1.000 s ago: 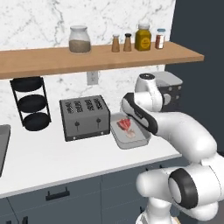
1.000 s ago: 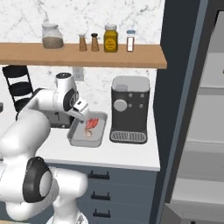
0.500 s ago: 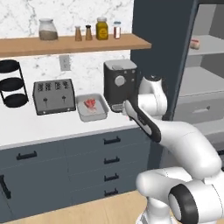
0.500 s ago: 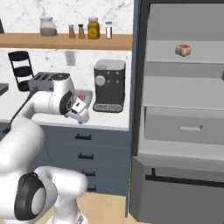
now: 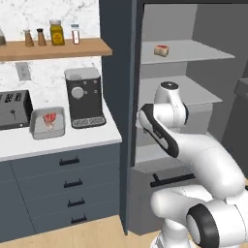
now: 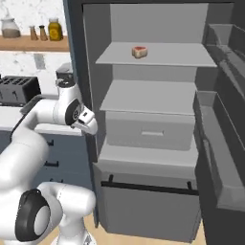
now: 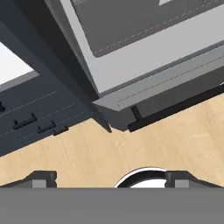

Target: Place one garlic and one steak in each tupperware on the nearby counter, to pack two identical lunches.

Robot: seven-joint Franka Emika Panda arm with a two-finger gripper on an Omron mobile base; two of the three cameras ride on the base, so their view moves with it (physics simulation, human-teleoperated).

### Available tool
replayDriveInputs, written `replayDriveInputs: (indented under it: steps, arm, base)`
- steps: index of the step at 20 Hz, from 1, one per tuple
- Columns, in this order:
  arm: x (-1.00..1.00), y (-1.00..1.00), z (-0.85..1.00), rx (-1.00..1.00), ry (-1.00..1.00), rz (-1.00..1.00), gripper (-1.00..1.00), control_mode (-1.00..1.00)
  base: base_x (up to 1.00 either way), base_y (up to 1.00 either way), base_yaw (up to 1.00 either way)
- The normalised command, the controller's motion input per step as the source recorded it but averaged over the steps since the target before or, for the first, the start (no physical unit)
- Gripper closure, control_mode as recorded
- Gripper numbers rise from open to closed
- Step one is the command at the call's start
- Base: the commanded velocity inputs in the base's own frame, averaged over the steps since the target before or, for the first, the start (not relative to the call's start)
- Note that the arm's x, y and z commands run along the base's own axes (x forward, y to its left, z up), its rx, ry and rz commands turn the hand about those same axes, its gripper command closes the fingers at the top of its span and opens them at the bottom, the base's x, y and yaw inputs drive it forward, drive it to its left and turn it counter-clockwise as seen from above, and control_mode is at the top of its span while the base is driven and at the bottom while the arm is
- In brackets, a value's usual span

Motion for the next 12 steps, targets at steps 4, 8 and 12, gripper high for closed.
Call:
replayDriveInputs:
  steps: [4, 8, 12]
  arm:
    - [0.0, 0.0, 0.0, 0.0, 0.0, 0.0, -1.0, 1.0]
    - [0.0, 0.0, 0.0, 0.0, 0.0, 0.0, -1.0, 1.0]
    - [0.0, 0.0, 0.0, 0.0, 0.0, 0.0, -1.0, 1.0]
  base:
    - [0.64, -0.97, 0.02]
    - [0.61, -0.73, 0.02]
    - [0.14, 0.0, 0.0]
